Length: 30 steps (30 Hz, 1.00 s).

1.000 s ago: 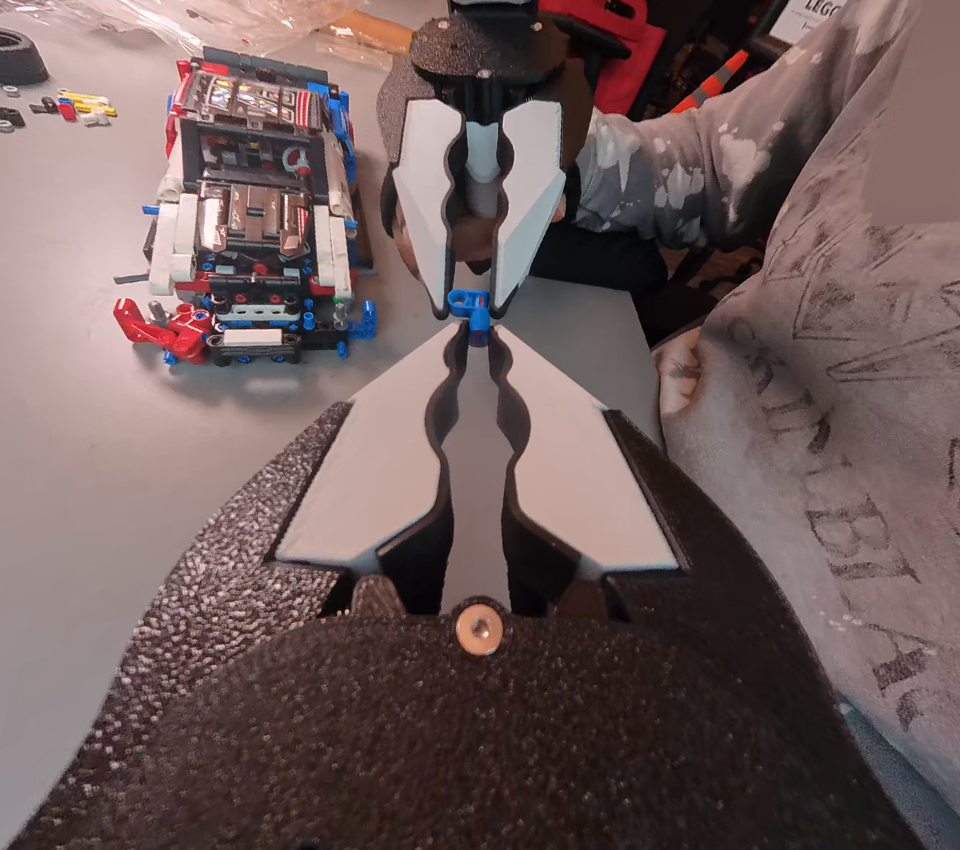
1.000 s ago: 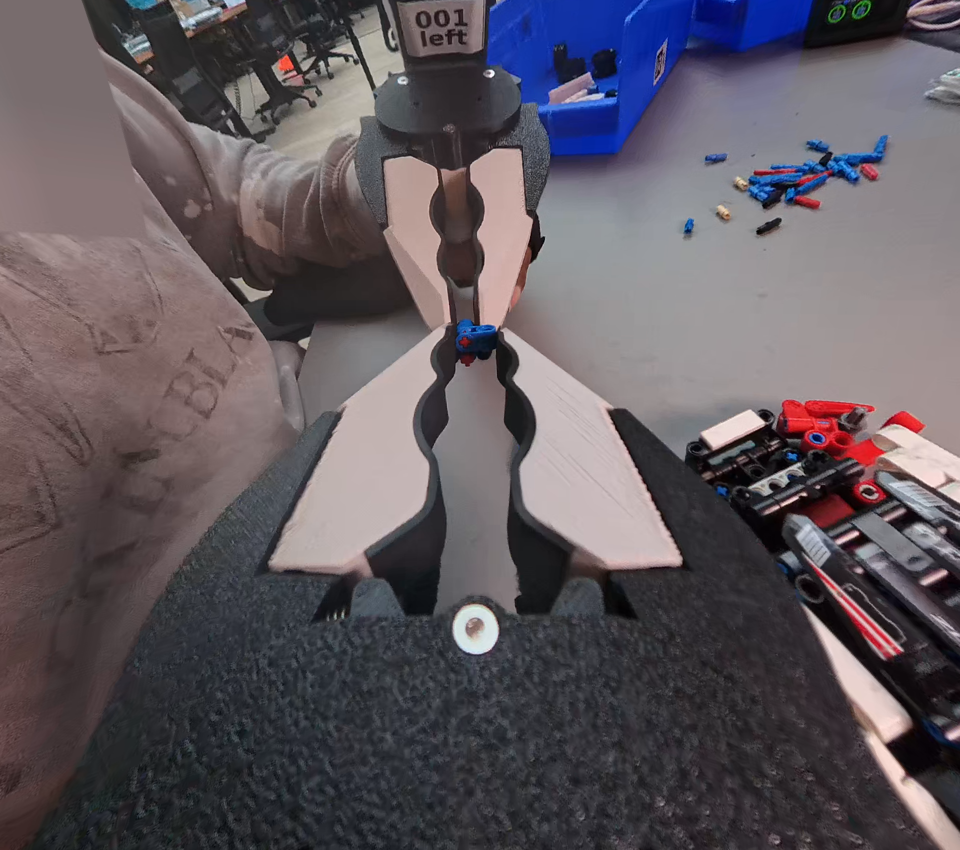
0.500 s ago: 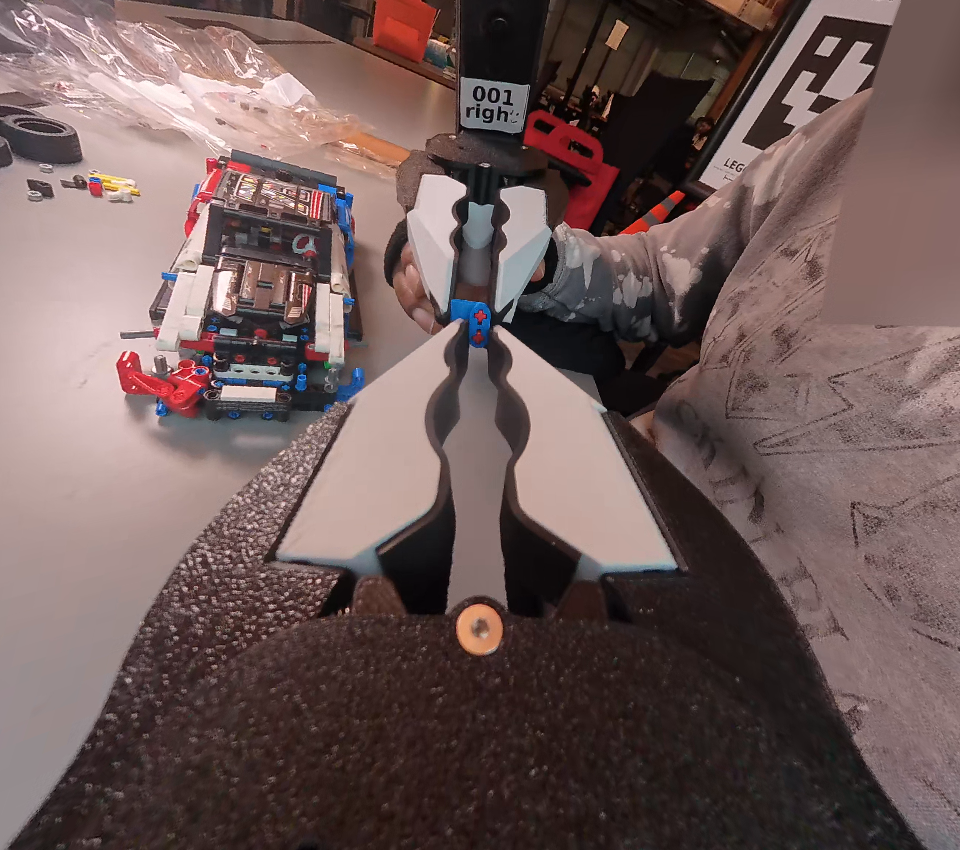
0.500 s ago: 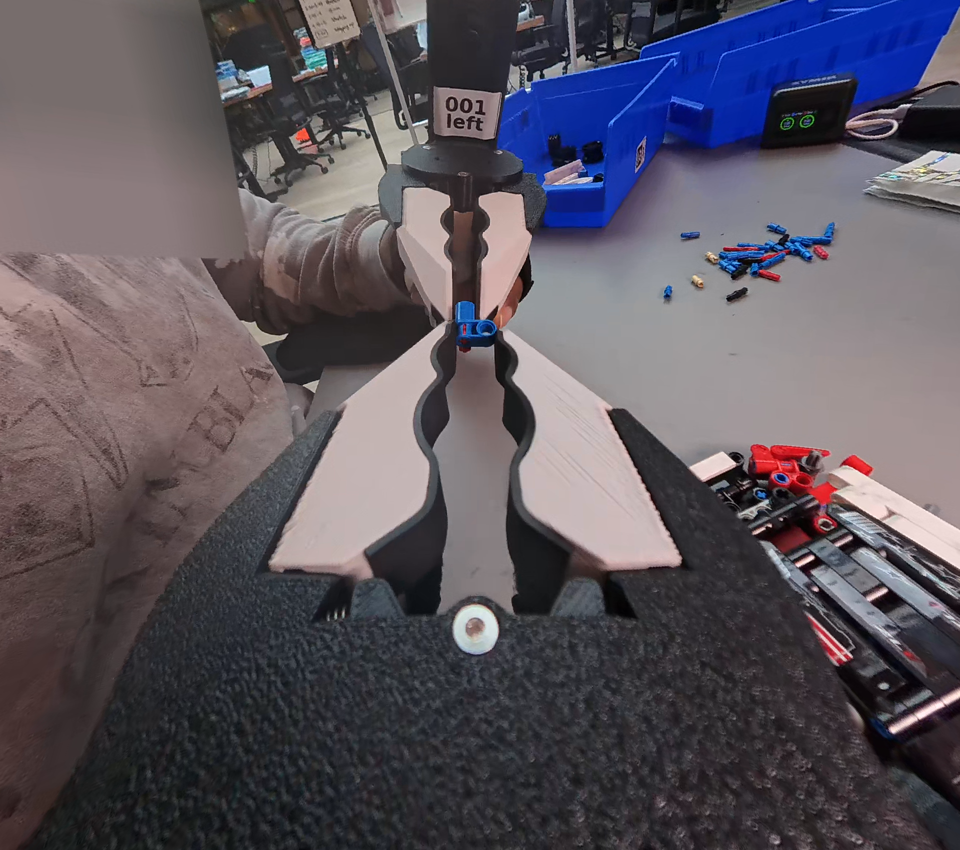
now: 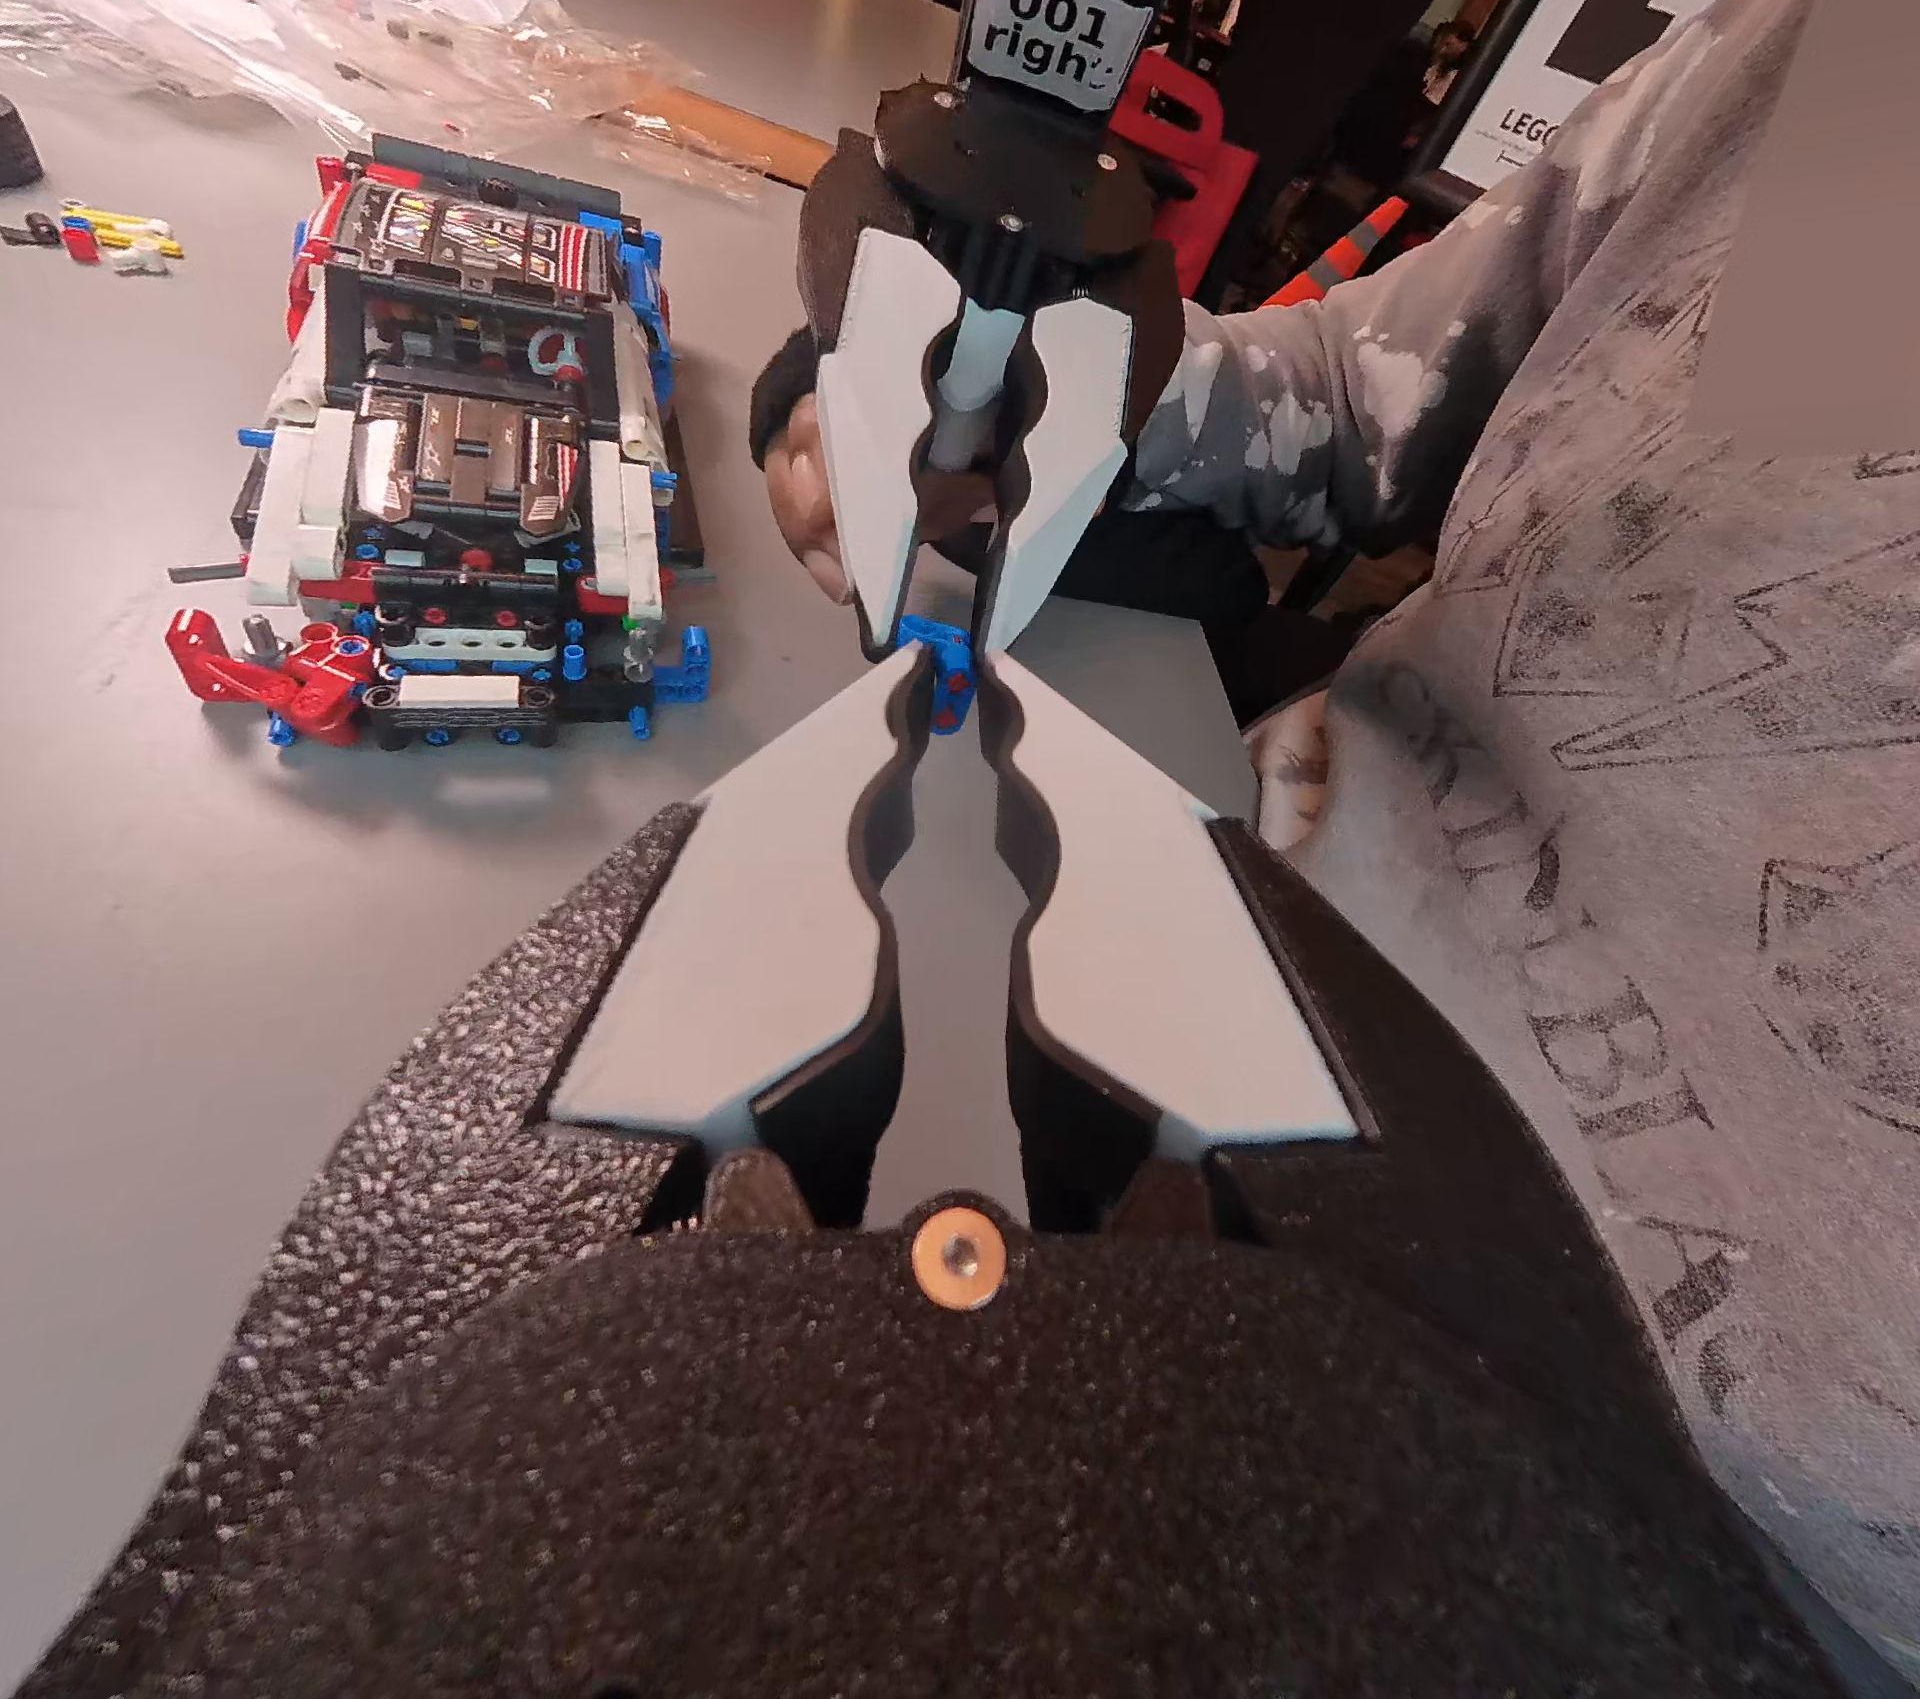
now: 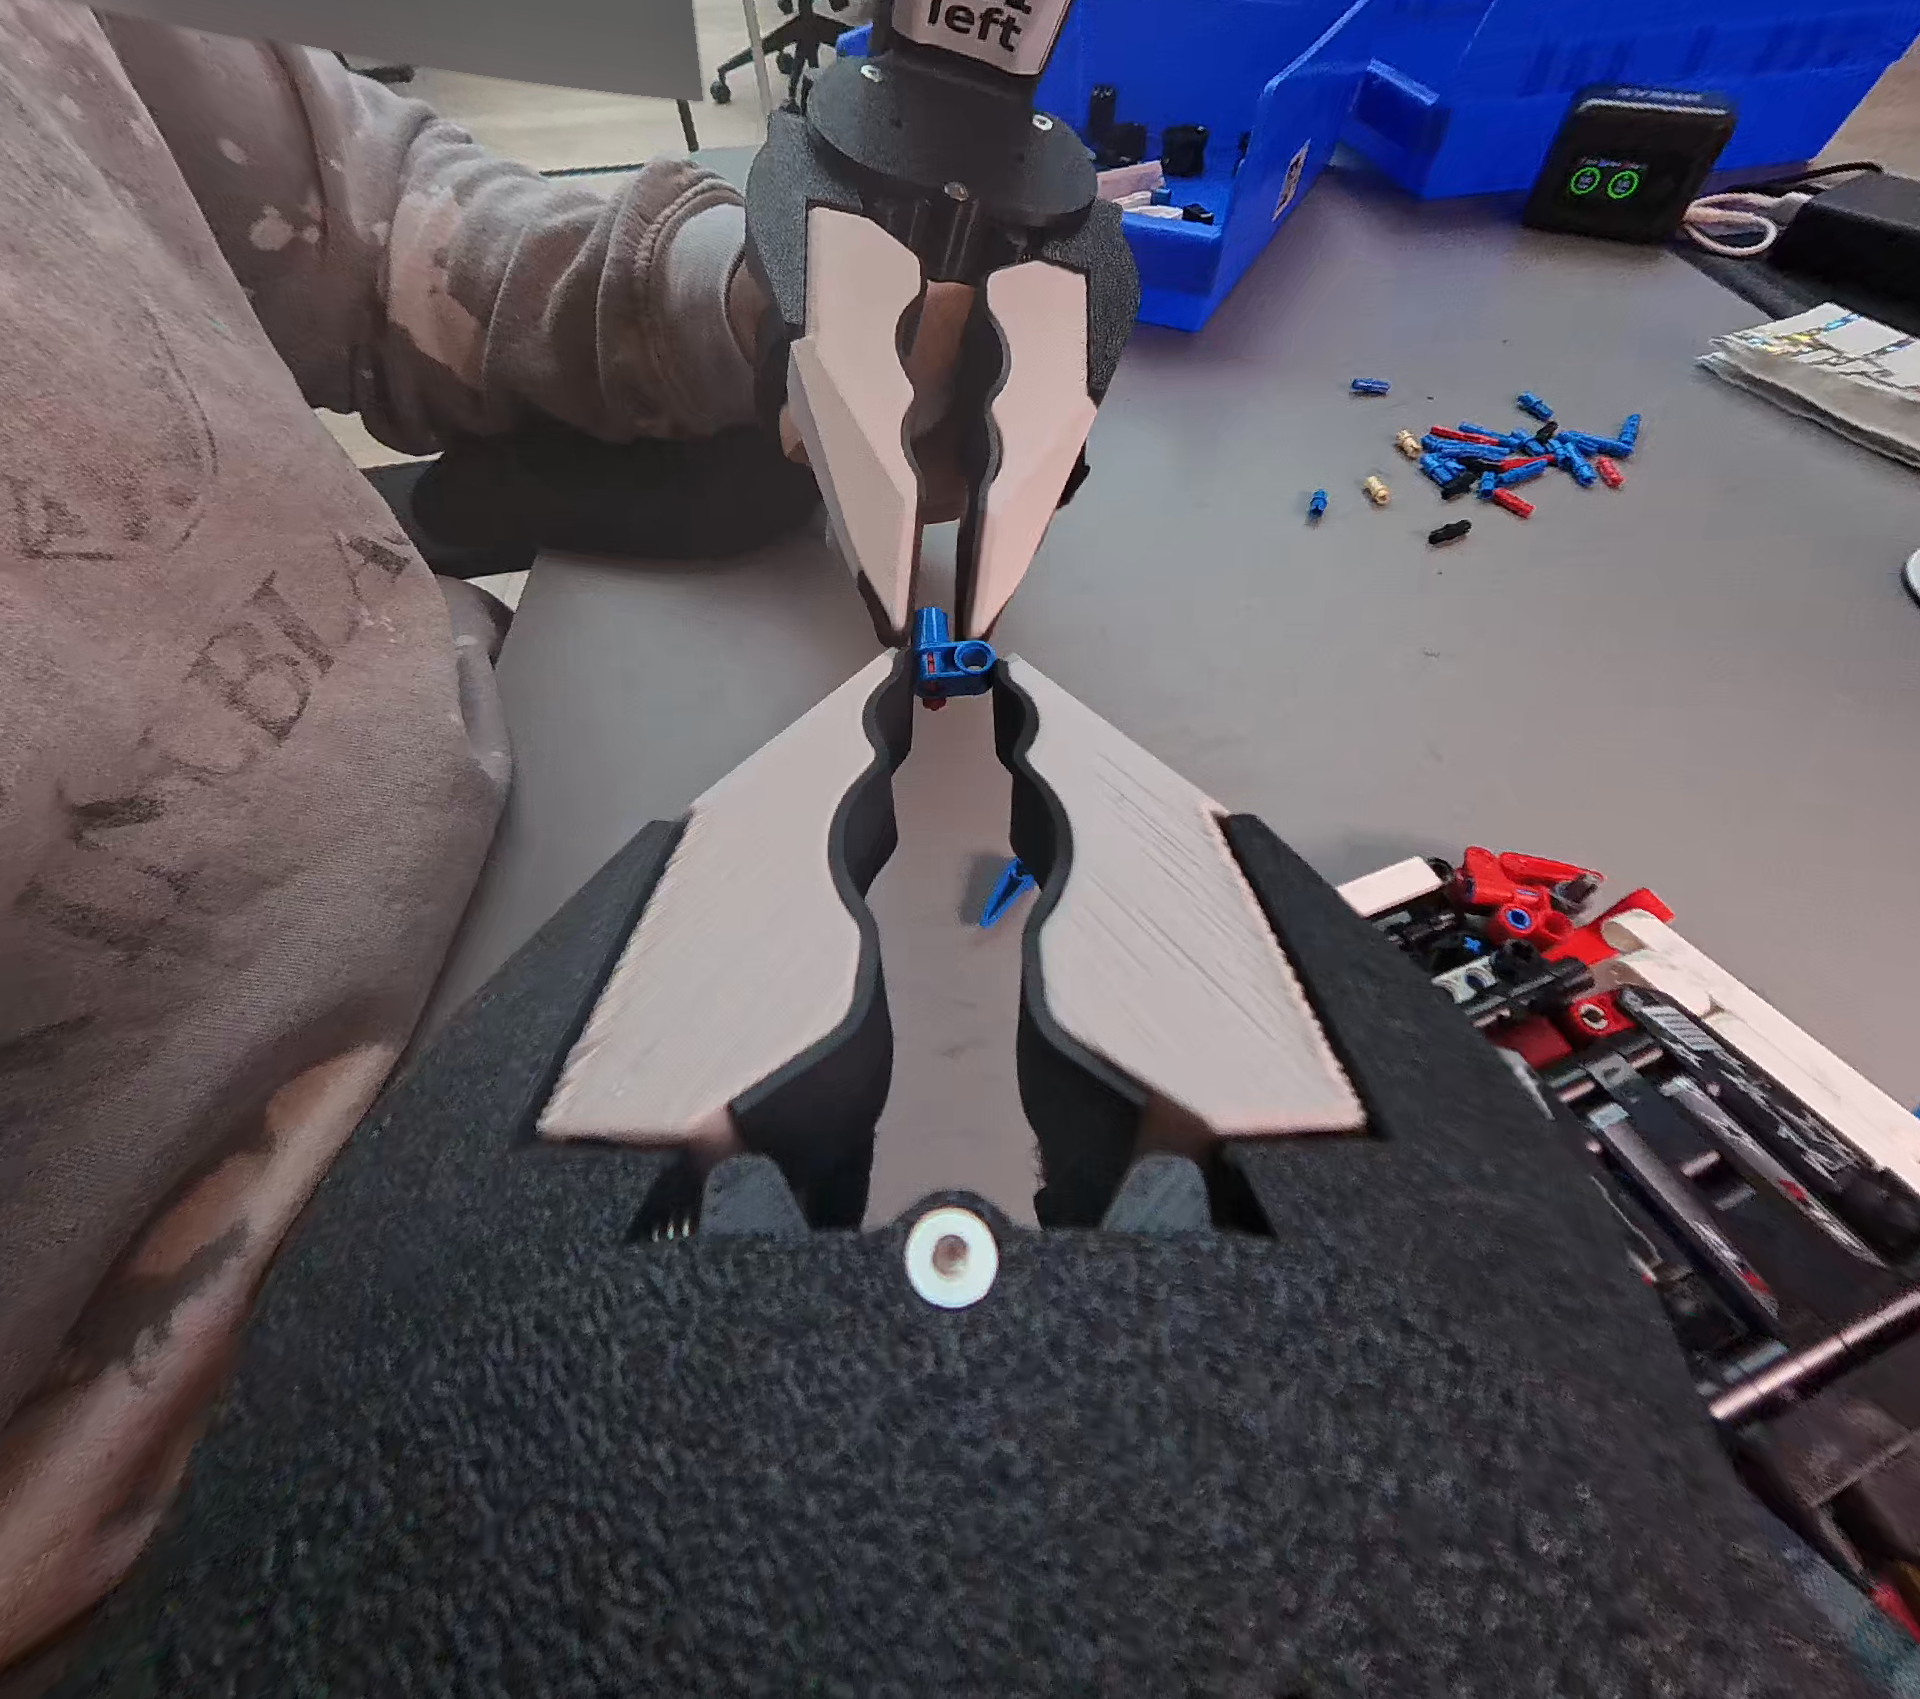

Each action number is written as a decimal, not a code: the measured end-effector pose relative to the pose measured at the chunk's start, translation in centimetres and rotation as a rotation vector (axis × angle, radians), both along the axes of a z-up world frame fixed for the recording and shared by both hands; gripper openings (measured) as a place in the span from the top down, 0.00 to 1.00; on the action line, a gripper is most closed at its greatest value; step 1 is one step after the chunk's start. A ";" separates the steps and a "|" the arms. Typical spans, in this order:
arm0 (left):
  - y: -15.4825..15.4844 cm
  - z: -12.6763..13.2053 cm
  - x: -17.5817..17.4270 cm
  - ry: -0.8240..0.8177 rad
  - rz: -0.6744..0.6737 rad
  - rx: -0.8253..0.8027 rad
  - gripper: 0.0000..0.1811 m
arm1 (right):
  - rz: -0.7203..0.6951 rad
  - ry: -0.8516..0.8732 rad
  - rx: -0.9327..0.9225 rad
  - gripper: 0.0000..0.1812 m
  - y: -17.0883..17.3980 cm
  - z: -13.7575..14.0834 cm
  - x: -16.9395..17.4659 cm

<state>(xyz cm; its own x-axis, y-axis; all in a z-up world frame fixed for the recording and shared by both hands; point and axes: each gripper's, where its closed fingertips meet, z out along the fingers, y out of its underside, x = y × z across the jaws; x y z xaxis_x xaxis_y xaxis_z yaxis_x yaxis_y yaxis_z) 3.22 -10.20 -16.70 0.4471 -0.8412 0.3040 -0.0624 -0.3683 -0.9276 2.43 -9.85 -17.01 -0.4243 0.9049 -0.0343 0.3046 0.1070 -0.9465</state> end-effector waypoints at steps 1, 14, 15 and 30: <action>-0.1 0.0 0.0 0.000 -0.004 -0.002 0.97 | 0.001 -0.001 -0.002 0.92 -0.1 -0.1 0.0; -0.8 1.2 0.6 -0.019 -0.038 0.098 0.94 | 0.063 0.068 -0.057 0.93 -1.0 1.2 0.6; -0.9 1.2 0.6 -0.008 -0.042 0.105 0.94 | 0.070 0.063 -0.069 0.93 -1.1 1.2 0.6; -1.5 1.3 0.3 0.019 -0.066 0.100 0.97 | 0.082 0.026 -0.245 0.93 -1.5 1.5 0.2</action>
